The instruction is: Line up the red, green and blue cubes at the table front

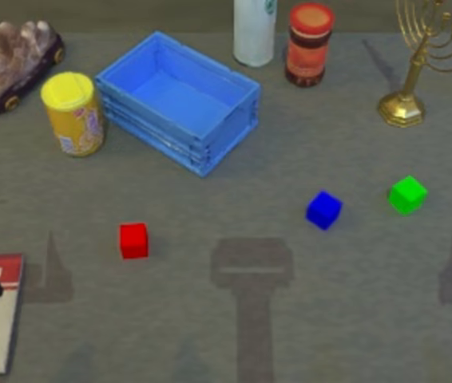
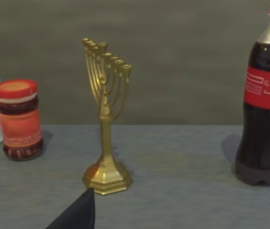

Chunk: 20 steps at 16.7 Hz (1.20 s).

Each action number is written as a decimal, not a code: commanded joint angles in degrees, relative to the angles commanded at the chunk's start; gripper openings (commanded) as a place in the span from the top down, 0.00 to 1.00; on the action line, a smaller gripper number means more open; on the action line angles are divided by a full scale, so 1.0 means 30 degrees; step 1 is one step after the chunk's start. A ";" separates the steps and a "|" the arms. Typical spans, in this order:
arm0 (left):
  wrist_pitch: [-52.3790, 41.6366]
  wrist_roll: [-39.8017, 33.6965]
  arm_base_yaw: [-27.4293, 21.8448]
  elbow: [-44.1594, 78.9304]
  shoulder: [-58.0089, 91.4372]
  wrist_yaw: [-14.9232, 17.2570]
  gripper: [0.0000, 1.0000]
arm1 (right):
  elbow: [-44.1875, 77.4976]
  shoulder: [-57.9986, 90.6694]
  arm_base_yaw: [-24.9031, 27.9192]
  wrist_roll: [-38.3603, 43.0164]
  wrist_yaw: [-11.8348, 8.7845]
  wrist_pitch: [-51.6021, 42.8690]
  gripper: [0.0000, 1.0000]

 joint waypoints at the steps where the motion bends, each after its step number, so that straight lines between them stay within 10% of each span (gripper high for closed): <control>1: 0.0000 0.0000 0.0000 0.0000 0.0000 0.0000 0.00 | 0.0000 0.0000 0.0000 0.0000 0.0000 0.0000 0.00; 9: -0.3447 -0.1834 -0.1464 0.5072 0.5615 0.0067 0.00 | 0.0000 0.0000 0.0000 0.0000 0.0000 0.0000 0.00; 20: -1.4724 -0.7082 -0.5759 1.9828 2.7338 -0.0045 0.00 | 0.0000 0.0000 0.0000 0.0000 0.0000 0.0000 0.00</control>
